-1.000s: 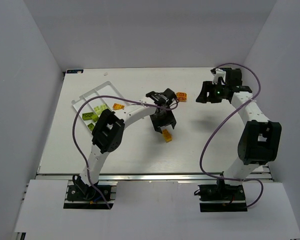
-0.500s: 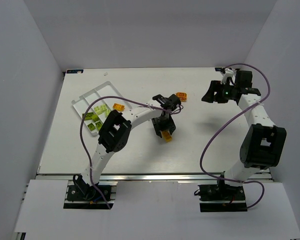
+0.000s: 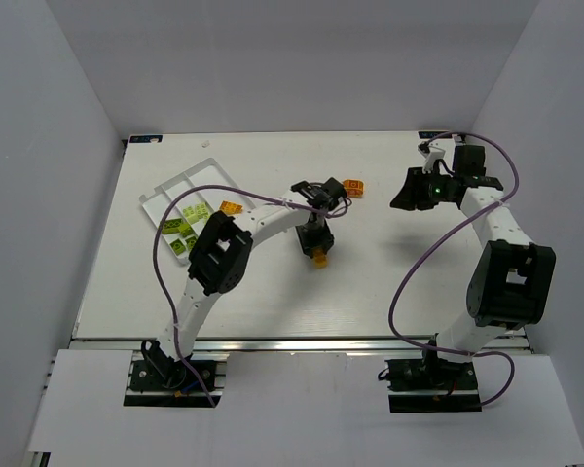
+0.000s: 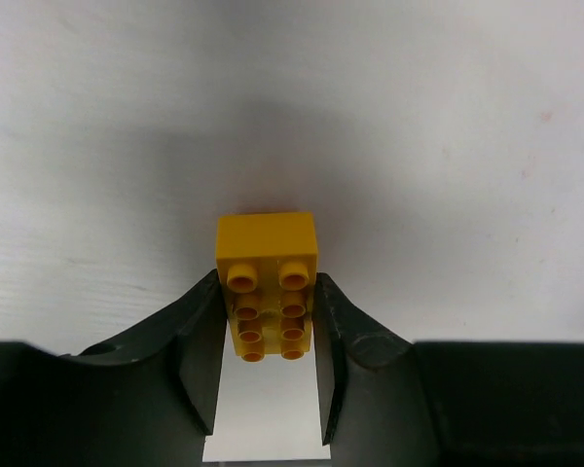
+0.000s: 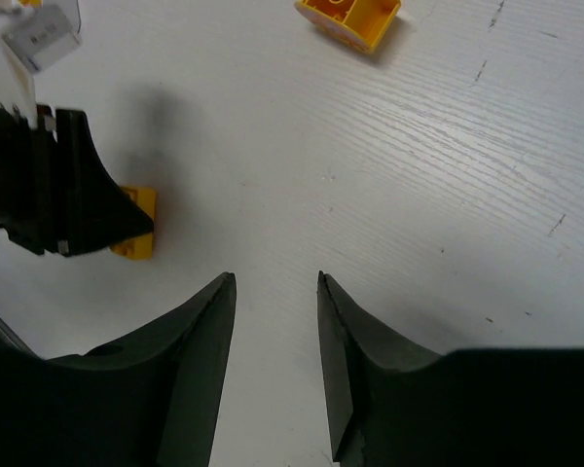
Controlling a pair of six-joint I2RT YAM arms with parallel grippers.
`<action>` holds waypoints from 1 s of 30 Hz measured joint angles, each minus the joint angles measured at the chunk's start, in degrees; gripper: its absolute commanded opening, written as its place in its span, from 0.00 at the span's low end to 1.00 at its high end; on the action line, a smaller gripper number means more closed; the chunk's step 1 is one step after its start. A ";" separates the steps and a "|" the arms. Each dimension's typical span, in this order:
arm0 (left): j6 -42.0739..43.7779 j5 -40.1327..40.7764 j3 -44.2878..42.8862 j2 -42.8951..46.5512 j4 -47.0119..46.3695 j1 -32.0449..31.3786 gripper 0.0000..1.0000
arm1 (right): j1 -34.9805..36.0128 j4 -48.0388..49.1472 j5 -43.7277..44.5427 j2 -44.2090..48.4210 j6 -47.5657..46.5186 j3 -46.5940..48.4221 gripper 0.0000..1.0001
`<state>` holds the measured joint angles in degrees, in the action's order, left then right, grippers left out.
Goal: Sort the legos into containers by color
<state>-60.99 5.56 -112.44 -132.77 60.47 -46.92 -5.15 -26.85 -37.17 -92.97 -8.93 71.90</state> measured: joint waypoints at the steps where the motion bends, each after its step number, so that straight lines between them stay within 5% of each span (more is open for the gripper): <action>1: 0.79 0.35 1.07 0.85 -0.90 0.87 0.00 | 0.07 0.00 -0.39 0.00 -0.57 -0.11 0.44; 12: 10.21 6.80 3.56 9.64 -2.71 24.17 0.00 | 3.41 0.02 -1.16 -1.66 -4.66 -0.57 0.45; 18: 13.64 8.13 -2.93 6.69 -2.12 29.53 0.07 | 6.14 -0.02 -0.28 -5.05 -6.08 -0.44 0.59; 22: 14.49 8.48 -5.31 3.32 -2.25 32.26 0.23 | 8.26 -0.07 1.29 -8.33 -6.93 1.38 0.65; 25: 15.04 8.46 -5.49 0.92 -2.16 34.42 0.60 | 9.55 -0.07 2.78 -10.49 -7.43 3.78 0.73; 30: 16.22 7.67 -5.95 -0.87 -2.21 37.13 0.75 | 10.51 0.98 6.14 -13.25 -9.66 8.09 0.89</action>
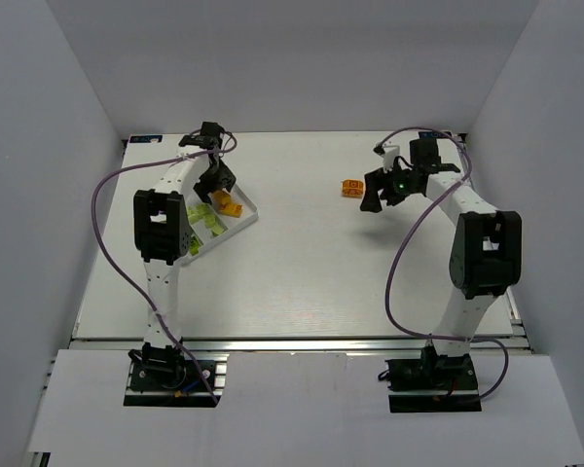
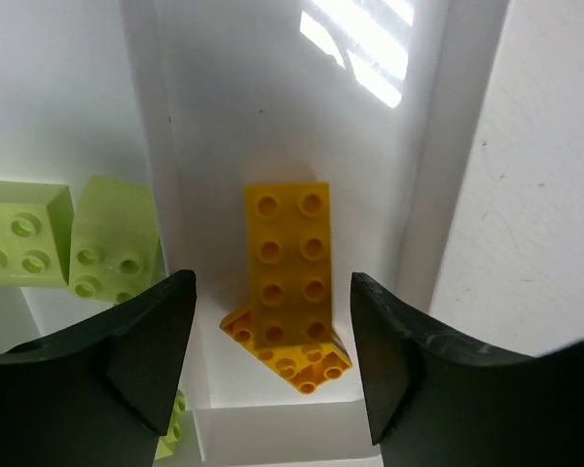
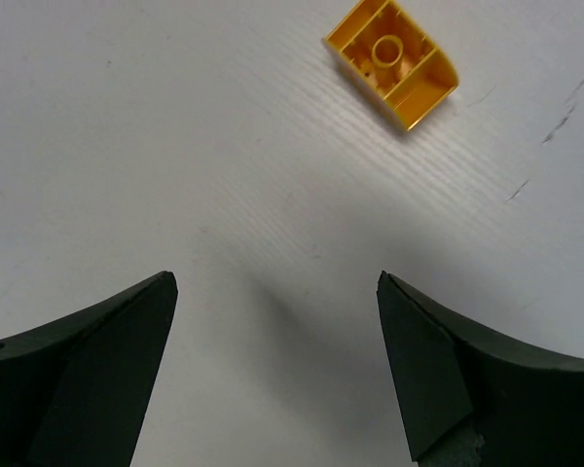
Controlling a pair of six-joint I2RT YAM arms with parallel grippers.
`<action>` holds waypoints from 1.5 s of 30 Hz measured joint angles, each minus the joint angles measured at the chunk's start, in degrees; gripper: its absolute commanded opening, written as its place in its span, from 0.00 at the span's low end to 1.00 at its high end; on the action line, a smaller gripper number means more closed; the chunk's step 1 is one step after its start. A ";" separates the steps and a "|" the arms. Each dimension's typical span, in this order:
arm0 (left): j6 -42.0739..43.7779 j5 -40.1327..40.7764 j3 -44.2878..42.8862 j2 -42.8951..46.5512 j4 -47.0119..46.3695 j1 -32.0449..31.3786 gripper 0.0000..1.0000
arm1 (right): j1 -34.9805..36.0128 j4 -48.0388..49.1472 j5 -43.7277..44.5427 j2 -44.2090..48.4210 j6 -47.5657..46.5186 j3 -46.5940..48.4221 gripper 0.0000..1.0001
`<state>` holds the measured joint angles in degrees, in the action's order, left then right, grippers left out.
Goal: Sort the legos into containers by color
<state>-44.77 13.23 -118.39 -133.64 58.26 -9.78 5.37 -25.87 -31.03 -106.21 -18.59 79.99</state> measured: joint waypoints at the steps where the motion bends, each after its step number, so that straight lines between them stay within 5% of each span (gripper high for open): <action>1: 0.17 -0.59 -0.35 0.00 -0.09 0.28 0.79 | 0.07 0.44 0.59 -0.46 -1.57 0.66 0.89; 10: 4.22 -9.01 5.27 7.02 -6.82 0.17 0.81 | 0.17 -3.39 -0.57 -14.40 -28.35 16.52 0.89; 17: 6.60 -19.26 27.19 30.99 -16.72 0.15 0.86 | 1.03 -10.36 -2.38 -27.17 -40.00 33.64 0.89; 21: 6.82 -21.03 35.76 44.78 -20.44 0.13 0.87 | 2.16 -12.79 -2.64 -29.00 -44.04 35.74 0.85; 24: 6.60 -21.07 41.79 53.40 -21.51 0.11 0.87 | 3.39 -14.47 -2.73 -29.42 -46.62 35.74 0.66; 25: 6.40 -21.03 43.60 55.87 -21.49 0.11 0.86 | 3.67 -14.84 -2.82 -29.55 -47.19 35.74 0.45; 27: 6.12 -20.98 46.77 60.43 -21.29 0.11 0.87 | 4.46 -15.15 -3.06 -29.92 -48.30 35.74 0.29; 28: 5.86 -20.96 48.04 62.40 -21.42 0.11 0.87 | 4.81 -15.17 -3.69 -29.99 -48.11 35.76 0.16; 31: 5.09 -20.98 52.17 68.89 -21.55 0.11 0.88 | 5.60 -15.89 -5.14 -29.99 -47.84 35.76 0.00; 38: 3.08 -20.98 59.98 86.64 -24.17 0.11 0.89 | 9.88 -15.06 -10.93 -28.83 -41.64 35.58 0.00; 45: -0.35 -20.79 66.53 96.72 -25.29 0.04 0.91 | 25.86 4.00 -10.56 -25.22 -12.31 37.31 0.00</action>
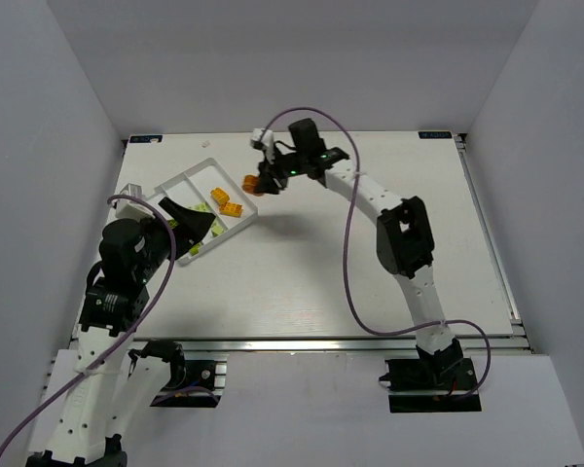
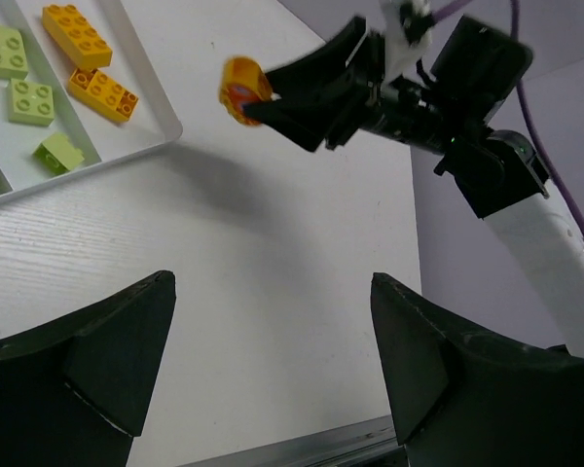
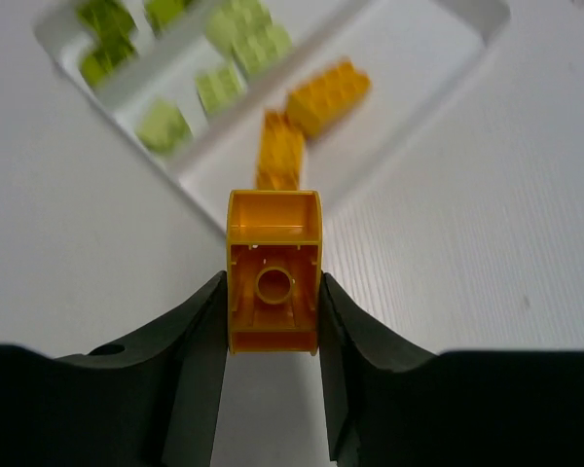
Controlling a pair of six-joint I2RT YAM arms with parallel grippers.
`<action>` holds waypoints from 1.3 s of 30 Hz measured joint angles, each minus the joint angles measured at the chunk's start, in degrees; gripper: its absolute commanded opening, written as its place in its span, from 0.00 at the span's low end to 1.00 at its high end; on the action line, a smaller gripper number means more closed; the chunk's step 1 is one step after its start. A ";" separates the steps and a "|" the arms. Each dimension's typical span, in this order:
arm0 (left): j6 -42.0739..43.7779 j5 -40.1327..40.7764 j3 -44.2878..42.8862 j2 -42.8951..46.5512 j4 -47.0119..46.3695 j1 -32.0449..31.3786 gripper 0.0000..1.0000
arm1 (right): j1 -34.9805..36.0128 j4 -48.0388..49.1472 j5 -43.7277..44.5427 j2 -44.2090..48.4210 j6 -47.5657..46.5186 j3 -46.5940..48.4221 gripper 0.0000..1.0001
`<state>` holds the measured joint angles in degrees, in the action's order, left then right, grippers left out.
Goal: Sort the legos into containers by color
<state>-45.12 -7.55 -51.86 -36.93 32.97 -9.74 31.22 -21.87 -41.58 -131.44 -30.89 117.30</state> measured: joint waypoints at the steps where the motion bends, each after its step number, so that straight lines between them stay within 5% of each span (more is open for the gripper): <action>1: -0.44 0.00 0.52 0.04 -0.02 -0.02 0.91 | 2.29 2.69 0.94 -0.90 4.26 1.99 0.00; 6: -1.49 0.00 1.03 -0.02 1.31 -0.35 0.91 | 10.45 15.93 7.45 -5.95 19.10 9.75 0.00; 14: -2.60 0.02 1.16 4.83 4.79 -0.52 0.91 | 12.48 25.81 19.65 -13.16 24.13 9.79 0.02; 17: -2.78 0.04 1.16 5.66 5.86 -0.50 0.92 | 12.46 25.90 21.86 -15.52 24.33 9.70 0.15; 21: -2.58 0.02 1.14 4.76 6.91 -0.50 0.92 | 12.39 26.10 22.29 -15.96 24.37 8.13 0.51; 23: -2.32 -0.02 1.11 3.80 7.02 -0.52 0.93 | 12.52 26.49 22.10 -15.58 24.35 6.54 0.78; 25: -2.14 -0.17 1.11 2.97 6.86 -0.52 0.93 | 12.59 26.16 21.88 -15.34 24.65 5.55 0.89; 32: -2.01 -1.25 1.81 2.40 3.91 -0.52 0.93 | 12.50 22.47 20.20 -9.84 24.22 1.62 0.89; 39: -1.40 -3.76 4.11 2.34 -1.73 -0.52 0.98 | 9.68 11.52 17.59 9.86 21.31 -5.07 0.89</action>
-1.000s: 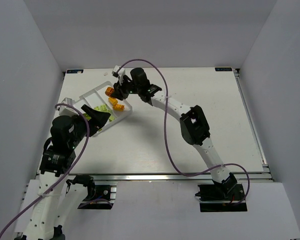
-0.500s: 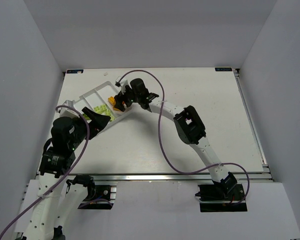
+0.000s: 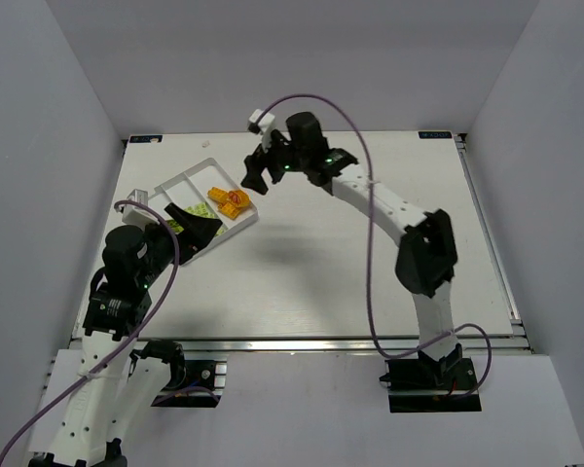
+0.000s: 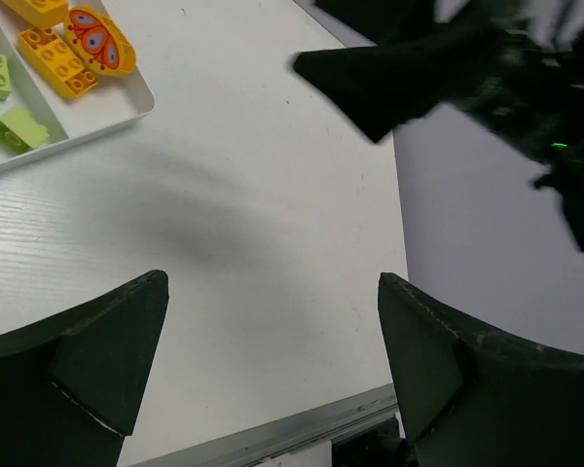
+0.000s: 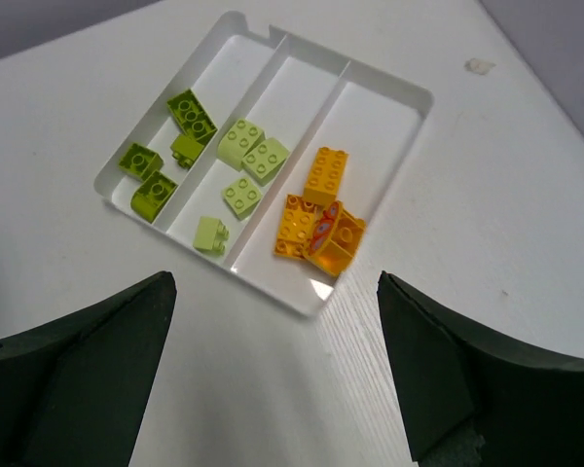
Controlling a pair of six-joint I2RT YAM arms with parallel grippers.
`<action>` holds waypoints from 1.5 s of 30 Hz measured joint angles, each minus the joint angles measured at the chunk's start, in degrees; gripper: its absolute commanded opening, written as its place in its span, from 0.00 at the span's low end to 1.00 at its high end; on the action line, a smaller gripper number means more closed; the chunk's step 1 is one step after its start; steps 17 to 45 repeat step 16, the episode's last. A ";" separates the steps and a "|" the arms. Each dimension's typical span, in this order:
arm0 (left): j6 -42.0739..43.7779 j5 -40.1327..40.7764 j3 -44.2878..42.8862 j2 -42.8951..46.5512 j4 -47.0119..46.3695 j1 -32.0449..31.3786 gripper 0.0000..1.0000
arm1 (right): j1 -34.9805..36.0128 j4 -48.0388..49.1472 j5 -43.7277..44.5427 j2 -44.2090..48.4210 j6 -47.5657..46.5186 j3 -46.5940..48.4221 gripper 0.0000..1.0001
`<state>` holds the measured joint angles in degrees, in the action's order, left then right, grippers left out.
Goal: Sort the legos into containers by color
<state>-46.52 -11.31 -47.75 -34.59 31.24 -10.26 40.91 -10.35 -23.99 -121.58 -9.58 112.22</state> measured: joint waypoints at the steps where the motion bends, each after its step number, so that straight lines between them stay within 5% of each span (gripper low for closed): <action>1: 0.02 -0.50 0.55 -0.09 -0.94 0.00 0.98 | -0.90 -1.95 -0.22 3.56 -0.15 -1.03 0.89; 7: 0.26 -3.54 2.45 -2.34 -5.70 -0.33 0.98 | -6.08 -14.05 3.28 19.52 -0.07 -7.43 0.89; 16: 1.62 -7.54 2.58 -6.78 -10.78 -0.48 0.98 | -7.93 -16.68 13.11 42.45 0.98 -37.31 0.89; 45: 1.62 -7.54 2.58 -6.78 -10.78 -0.48 0.98 | -7.93 -16.68 13.11 42.45 0.98 -37.31 0.89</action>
